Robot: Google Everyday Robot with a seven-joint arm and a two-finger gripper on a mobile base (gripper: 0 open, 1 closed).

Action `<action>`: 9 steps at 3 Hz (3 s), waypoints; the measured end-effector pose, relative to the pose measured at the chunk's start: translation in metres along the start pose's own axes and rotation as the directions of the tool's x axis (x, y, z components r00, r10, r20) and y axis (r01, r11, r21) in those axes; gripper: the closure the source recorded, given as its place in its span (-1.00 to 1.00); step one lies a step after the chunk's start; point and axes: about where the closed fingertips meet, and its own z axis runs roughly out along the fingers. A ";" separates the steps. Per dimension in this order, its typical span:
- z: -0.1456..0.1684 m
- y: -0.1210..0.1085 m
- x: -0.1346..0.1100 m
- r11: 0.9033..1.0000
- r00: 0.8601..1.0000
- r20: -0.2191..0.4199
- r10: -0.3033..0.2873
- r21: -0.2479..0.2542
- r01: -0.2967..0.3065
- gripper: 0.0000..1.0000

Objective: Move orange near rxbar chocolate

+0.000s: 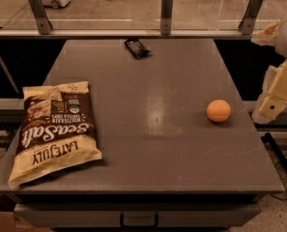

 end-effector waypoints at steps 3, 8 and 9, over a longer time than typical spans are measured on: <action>0.044 -0.009 0.014 0.999 0.999 0.051 -0.012 -0.041 0.014 -1.00; 0.159 -0.014 0.040 0.977 0.988 0.143 0.051 -0.214 -0.019 -0.63; 0.163 -0.009 0.036 0.971 0.987 0.153 0.056 -0.237 -0.019 -0.17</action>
Offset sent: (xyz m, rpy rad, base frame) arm 0.0115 -0.0082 -0.0173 0.0242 -0.0074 0.0338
